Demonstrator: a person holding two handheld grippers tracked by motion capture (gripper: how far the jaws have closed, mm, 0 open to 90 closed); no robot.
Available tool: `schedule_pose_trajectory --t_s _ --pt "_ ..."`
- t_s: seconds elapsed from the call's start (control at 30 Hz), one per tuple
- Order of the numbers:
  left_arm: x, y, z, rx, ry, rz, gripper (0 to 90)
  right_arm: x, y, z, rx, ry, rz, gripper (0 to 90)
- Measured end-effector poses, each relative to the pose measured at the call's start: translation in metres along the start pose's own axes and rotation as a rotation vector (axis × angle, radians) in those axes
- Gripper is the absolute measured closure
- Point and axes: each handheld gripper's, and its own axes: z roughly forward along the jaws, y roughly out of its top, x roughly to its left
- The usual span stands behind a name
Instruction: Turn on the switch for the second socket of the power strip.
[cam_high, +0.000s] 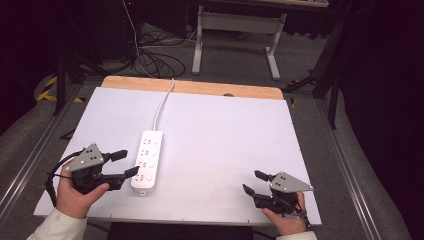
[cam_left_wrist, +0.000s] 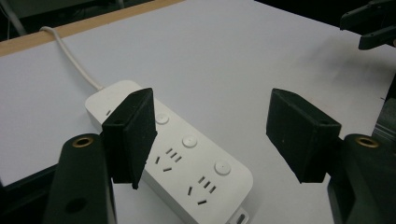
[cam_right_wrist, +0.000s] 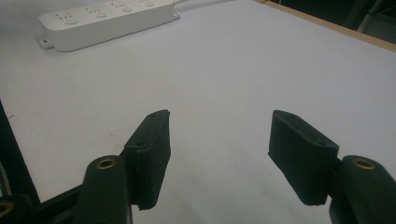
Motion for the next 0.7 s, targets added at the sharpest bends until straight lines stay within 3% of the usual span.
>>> schedule_pose_trajectory --t_s 0.7 --pt "0.015 0.014 0.034 0.028 0.003 -0.014 36.2 0.0 0.0 0.001 0.002 0.014 -0.001 40.0"
